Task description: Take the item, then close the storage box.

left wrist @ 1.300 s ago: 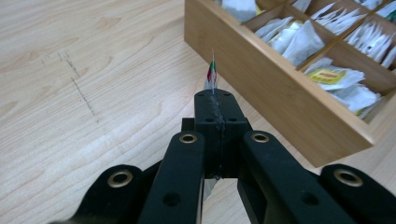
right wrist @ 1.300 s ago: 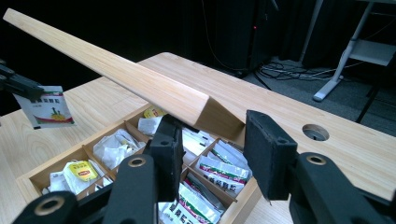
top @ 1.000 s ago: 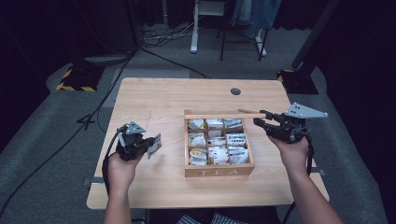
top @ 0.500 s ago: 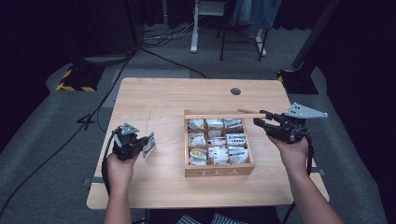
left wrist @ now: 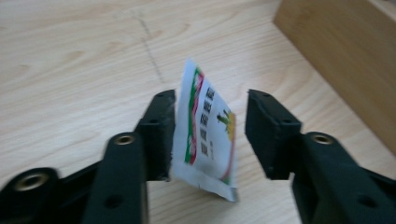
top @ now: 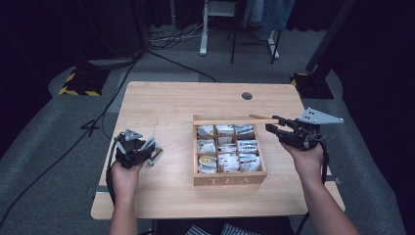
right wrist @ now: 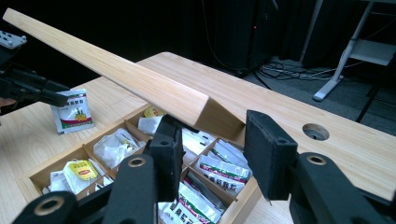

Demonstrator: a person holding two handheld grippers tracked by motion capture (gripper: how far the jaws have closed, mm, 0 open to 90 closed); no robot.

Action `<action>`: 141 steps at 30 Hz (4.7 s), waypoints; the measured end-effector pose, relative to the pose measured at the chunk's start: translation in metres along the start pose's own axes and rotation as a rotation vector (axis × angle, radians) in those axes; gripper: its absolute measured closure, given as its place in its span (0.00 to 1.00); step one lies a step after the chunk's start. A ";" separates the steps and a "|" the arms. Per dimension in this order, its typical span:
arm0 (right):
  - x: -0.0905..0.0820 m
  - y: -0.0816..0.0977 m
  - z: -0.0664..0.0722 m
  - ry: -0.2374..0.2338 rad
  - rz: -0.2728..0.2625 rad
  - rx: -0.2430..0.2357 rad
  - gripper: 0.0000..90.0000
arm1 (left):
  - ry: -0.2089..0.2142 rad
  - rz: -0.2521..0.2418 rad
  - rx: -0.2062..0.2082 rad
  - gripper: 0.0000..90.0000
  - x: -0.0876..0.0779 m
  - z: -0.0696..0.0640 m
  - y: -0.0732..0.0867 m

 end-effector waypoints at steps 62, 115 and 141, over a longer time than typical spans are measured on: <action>-0.003 0.002 0.004 -0.023 0.084 -0.011 0.62 | 0.337 0.187 0.210 0.42 0.012 -0.086 0.064; -0.006 0.015 0.016 -0.109 0.388 -0.061 0.62 | 0.305 0.060 0.330 0.35 0.021 -0.087 0.072; 0.005 0.025 0.026 -0.205 0.597 -0.106 0.62 | 0.299 0.061 0.328 0.35 0.021 -0.087 0.072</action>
Point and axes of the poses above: each handheld gripper's, and its own axes: x roughly forward along the jaws, y roughly out of its underside, z roughly to its left, the point moved 1 cm from there along x, roughly forward along the jaws, and after that the axes turned 2 degrees about -x, right-handed, at the moved point
